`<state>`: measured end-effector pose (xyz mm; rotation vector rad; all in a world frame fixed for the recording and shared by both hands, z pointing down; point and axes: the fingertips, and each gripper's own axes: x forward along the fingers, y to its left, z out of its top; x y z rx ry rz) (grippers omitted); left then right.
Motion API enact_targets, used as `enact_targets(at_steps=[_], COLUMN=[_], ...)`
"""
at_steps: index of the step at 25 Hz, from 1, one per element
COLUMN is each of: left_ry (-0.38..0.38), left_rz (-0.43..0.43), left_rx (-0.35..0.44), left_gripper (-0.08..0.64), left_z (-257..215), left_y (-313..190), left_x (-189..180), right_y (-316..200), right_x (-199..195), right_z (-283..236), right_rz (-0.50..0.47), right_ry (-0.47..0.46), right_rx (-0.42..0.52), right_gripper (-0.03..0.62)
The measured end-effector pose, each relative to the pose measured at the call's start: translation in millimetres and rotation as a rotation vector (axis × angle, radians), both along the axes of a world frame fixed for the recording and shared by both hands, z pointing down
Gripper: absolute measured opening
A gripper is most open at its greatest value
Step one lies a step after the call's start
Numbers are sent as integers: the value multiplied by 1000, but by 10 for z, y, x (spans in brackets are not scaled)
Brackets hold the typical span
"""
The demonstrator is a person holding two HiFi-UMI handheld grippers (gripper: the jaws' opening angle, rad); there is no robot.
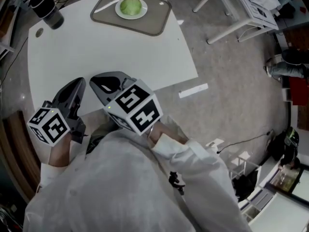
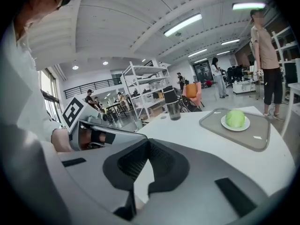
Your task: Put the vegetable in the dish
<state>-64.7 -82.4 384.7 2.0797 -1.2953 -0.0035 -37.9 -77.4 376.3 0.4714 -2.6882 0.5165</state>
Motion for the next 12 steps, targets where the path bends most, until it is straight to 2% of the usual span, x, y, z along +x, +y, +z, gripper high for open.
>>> enact_targets(at_steps=[6, 12], left_ry=[7, 12], left_rz=[5, 19], left_rx=[-1, -1], left_gripper=[8, 8], left_z=[-26, -17], left_y=[11, 34], left_x=[-13, -9], right_y=[-130, -149], right_x=[68, 67], right_z=[-71, -67], right_rz=[48, 51], right_ry=[-8, -4], right_rx=[15, -2], right_gripper=[12, 12])
